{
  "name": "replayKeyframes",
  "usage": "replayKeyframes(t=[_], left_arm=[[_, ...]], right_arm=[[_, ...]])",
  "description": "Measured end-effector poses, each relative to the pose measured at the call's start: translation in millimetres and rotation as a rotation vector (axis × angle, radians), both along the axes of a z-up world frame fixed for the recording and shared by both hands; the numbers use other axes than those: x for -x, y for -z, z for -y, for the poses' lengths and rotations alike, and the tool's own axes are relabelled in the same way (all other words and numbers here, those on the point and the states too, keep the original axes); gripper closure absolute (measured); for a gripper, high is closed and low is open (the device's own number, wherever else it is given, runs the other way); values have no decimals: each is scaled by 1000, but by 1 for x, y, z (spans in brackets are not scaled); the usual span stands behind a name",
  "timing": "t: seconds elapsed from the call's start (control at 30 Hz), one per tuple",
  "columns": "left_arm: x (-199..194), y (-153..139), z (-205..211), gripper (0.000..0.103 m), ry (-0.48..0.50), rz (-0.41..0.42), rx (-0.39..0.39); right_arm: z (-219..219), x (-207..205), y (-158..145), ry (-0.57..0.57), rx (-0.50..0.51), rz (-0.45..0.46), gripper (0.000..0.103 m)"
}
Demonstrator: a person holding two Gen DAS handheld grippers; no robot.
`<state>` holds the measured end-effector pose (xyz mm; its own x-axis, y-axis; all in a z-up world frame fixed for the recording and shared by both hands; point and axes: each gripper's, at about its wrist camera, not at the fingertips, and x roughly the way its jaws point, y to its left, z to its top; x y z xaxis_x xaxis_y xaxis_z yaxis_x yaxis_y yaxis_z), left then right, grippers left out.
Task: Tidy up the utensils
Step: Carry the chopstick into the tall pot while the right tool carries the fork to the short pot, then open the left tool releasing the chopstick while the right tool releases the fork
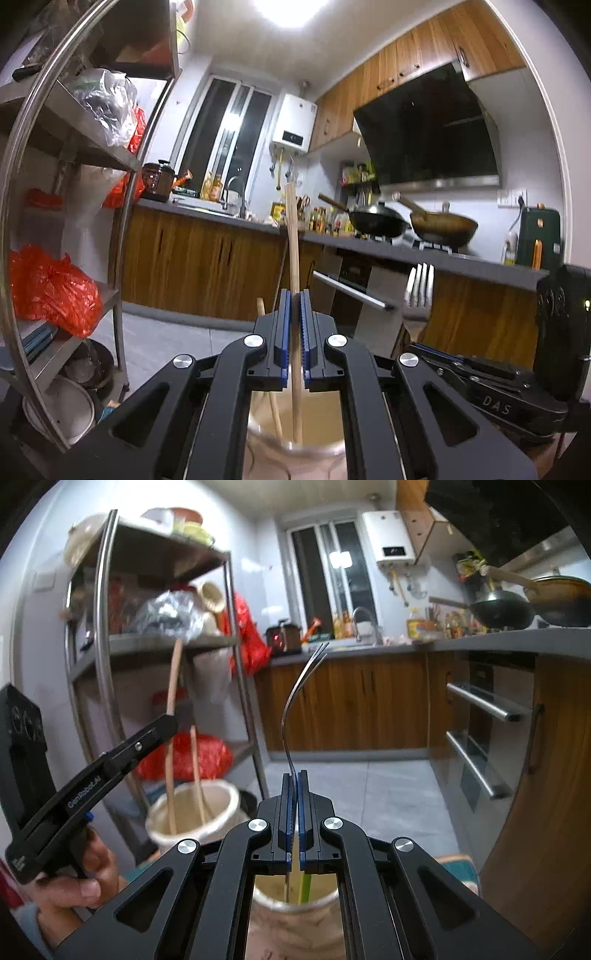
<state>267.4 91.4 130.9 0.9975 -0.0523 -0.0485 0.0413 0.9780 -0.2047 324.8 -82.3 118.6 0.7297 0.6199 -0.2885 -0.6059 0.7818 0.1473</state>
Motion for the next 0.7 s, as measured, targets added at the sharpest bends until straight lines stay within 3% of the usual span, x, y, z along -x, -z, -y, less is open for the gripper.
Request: replayKeyframes(t=[0.33,0.7], left_arm=[[4,17,6,98,-34,-131,-41],[1,20,17,98,-51,-169,-104]], right_arm=[[-5,1,20,-15,80,-76,99],[-8,-5,30,-15,98,-123,99]])
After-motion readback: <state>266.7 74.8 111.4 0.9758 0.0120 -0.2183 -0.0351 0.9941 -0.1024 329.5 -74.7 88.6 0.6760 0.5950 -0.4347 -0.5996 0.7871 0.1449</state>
